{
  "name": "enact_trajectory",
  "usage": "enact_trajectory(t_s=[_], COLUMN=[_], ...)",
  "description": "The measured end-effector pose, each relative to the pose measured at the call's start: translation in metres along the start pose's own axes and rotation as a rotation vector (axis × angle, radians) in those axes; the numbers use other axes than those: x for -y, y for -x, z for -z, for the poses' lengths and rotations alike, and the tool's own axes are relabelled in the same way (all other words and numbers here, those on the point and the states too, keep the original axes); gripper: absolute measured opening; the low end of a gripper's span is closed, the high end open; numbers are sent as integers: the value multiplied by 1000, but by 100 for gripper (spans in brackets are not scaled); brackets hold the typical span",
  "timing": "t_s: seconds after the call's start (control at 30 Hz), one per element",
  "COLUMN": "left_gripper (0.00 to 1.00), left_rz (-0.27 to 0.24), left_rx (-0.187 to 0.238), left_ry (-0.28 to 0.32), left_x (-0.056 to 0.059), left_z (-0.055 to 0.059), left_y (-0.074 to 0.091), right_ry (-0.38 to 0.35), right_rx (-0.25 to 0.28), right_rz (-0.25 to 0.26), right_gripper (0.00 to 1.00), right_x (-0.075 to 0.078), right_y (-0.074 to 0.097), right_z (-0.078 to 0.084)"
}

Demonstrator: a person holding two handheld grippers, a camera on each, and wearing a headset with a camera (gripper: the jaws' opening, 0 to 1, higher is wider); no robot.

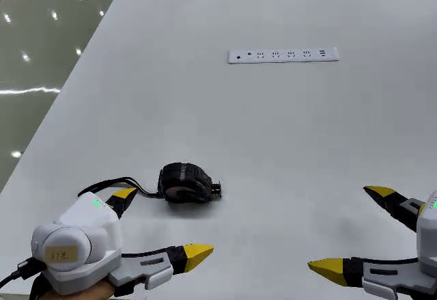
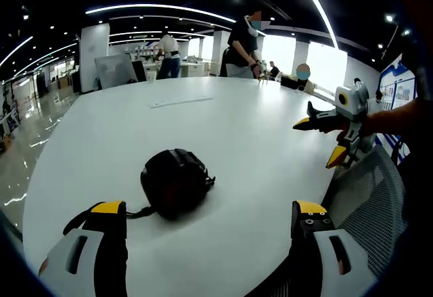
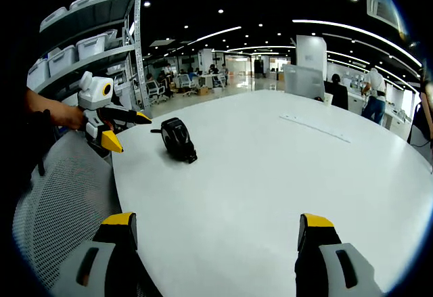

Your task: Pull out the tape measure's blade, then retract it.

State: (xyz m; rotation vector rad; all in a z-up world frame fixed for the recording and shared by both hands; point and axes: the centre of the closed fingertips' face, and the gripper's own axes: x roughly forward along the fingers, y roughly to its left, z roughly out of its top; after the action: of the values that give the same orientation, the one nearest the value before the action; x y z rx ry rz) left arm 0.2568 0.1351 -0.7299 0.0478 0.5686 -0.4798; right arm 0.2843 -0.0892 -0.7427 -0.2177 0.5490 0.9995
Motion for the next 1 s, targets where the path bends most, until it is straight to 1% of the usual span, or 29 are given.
enact_trajectory(t_s=[0.3,0.57,0.73,0.8,0.9,0.97,1.0], left_gripper=[99,99,99,99,99,99,99], left_rz=[16,13,-4,1,2,11,7], left_rx=[2,13,17,18,14,18,19], left_ry=[-9,3,2,15,9,11,9], left_x=[4,1,-5,-5,-6,-5,-6], left_z=[-1,-3,-3,-3,-1,-1,-1], left_y=[3,6,6,6,6,6,6], right_ry=[3,4,4,1,-2,-2,-3], right_rx=[6,7,8,9,7,6,7], right_rz=[6,7,9,9,10,12,11], right_gripper=[99,99,99,99,99,99,99], right_x=[0,0,0,0,0,1,1], right_y=[2,4,5,5,6,6,6], right_z=[-1,-2,-2,-2,-2,-2,-2])
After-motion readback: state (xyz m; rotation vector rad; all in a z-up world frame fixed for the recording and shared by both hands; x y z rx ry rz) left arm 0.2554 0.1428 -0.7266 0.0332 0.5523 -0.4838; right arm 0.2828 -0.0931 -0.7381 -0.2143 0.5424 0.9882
